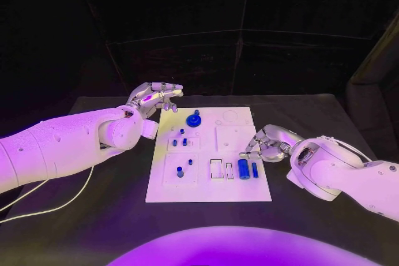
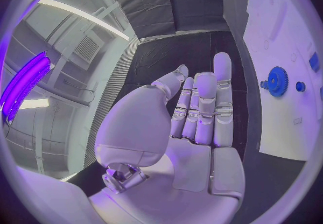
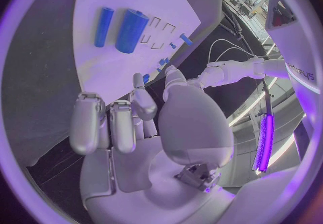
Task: Assemble the parts on the task board
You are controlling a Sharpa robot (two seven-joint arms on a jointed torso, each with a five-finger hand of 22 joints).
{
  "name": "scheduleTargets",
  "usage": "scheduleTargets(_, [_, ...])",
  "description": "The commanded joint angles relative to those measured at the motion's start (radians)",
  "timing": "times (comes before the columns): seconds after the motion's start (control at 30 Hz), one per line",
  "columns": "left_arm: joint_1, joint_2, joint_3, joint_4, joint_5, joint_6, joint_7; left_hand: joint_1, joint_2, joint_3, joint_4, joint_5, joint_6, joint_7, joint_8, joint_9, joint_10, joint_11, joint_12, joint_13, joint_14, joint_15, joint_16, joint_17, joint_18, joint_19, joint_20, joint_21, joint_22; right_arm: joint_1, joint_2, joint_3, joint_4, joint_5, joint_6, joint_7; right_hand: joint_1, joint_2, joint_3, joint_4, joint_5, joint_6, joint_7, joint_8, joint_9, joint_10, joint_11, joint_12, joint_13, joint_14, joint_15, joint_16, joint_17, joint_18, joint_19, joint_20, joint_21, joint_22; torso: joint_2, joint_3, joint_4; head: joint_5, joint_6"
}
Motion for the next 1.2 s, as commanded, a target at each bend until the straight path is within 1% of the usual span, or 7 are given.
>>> scheduleTargets(0.03, [0.001,0.000,0.000,0.002,0.002,0.017,0.020,0.006,-0.001,0.001,-0.004,-0.001,-0.001,0.002,0.005,0.001,-0.006,0.000,0.003,-0.001,-0.003,0.000,-0.003,0.000,0.013,-0.004,0.005,-0.007,-0.001,-0.002,0.001,0.000,0.003,-0.063,0.031,-0.118,0.015,0.007,-0.015,-0.002,0.007,-0.008,0.000,0.012,0.009,-0.005,0.002,0.021,0.030,0.073,-0.007,0.009,0.077,-0.016,0.015,0.001,0.008,0.009,-0.001,-0.0019,0.0009,-0.001,0.001])
scheduleTargets(0.23, [0.001,-0.001,0.000,0.003,0.002,0.018,0.019,0.006,-0.001,0.001,-0.004,-0.001,-0.001,0.002,0.005,0.001,-0.006,0.000,0.003,-0.001,-0.003,0.000,-0.003,0.000,0.013,-0.004,0.005,-0.007,-0.001,-0.007,0.010,-0.001,0.003,-0.078,0.085,-0.160,0.014,0.013,-0.033,0.000,0.002,-0.012,-0.001,0.027,0.020,0.000,0.002,0.051,0.070,0.074,-0.008,0.015,0.088,-0.018,0.016,0.001,0.014,0.019,0.001,-0.0016,0.0031,-0.001,-0.002])
scheduleTargets(0.3, [0.001,-0.002,-0.001,0.003,0.002,0.019,0.018,0.004,-0.002,0.000,-0.004,-0.001,0.000,0.001,0.007,0.002,-0.007,0.000,0.004,-0.001,-0.004,0.000,-0.003,0.000,0.013,-0.005,0.005,-0.007,-0.001,-0.009,0.015,-0.001,-0.001,-0.092,0.105,-0.177,0.003,0.015,-0.043,0.001,0.001,-0.017,-0.001,0.033,0.025,0.000,0.002,0.058,0.082,0.075,-0.007,0.017,0.094,-0.019,0.017,0.002,0.016,0.023,0.000,-0.0019,0.0016,-0.001,-0.002])
scheduleTargets(0.47, [0.001,-0.003,-0.001,0.003,0.002,0.019,0.016,0.004,-0.002,0.000,-0.004,-0.001,0.001,0.001,0.007,0.002,-0.007,0.000,0.004,-0.001,-0.004,0.000,-0.003,0.000,0.013,-0.005,0.005,-0.007,-0.001,-0.014,0.028,-0.001,-0.005,-0.108,0.128,-0.186,-0.003,0.013,-0.051,0.001,-0.004,-0.020,-0.001,0.038,0.030,0.001,0.002,0.067,0.094,0.075,-0.007,0.020,0.099,-0.020,0.018,0.002,0.019,0.028,0.000,-0.0017,0.0003,0.001,-0.005])
scheduleTargets(0.83, [0.001,0.000,-0.001,0.000,0.002,0.019,0.010,0.003,-0.001,0.000,-0.003,-0.001,0.001,0.001,0.007,0.002,-0.007,0.000,0.005,-0.001,-0.004,0.000,-0.003,-0.001,0.013,-0.005,0.005,-0.007,-0.001,-0.024,0.066,-0.002,-0.019,-0.137,0.163,-0.164,0.008,0.014,-0.056,-0.002,-0.007,-0.029,0.000,0.045,0.037,0.002,0.003,0.078,0.111,0.076,-0.005,0.022,0.104,-0.020,0.017,0.003,0.020,0.030,0.001,-0.0018,0.0040,0.004,-0.002])
scheduleTargets(1.03, [0.001,0.001,-0.001,0.000,0.002,0.019,0.008,0.003,-0.001,-0.001,-0.003,-0.001,0.001,0.001,0.008,0.002,-0.008,0.000,0.005,-0.001,-0.004,0.000,-0.003,-0.001,0.013,-0.005,0.005,-0.007,-0.001,-0.028,0.079,-0.003,-0.038,-0.166,0.195,-0.175,0.021,0.019,-0.056,-0.004,-0.004,-0.034,0.001,0.051,0.043,0.004,0.004,0.091,0.127,0.077,-0.004,0.024,0.109,-0.021,0.017,0.004,0.022,0.035,0.001,-0.0017,0.0002,0.003,-0.003])
scheduleTargets(1.2, [0.001,0.001,-0.002,0.000,0.002,0.018,0.006,0.002,-0.002,-0.001,-0.003,-0.001,0.001,0.001,0.008,0.002,-0.008,0.000,0.005,-0.001,-0.004,0.000,-0.002,-0.001,0.013,-0.005,0.005,-0.007,-0.002,-0.032,0.090,-0.004,-0.049,-0.196,0.220,-0.189,0.031,0.024,-0.057,-0.006,0.002,-0.036,0.001,0.055,0.047,0.001,0.005,0.088,0.127,0.076,-0.004,0.023,0.107,-0.021,0.016,0.005,0.022,0.034,0.001,-0.0022,0.0033,0.003,-0.007])
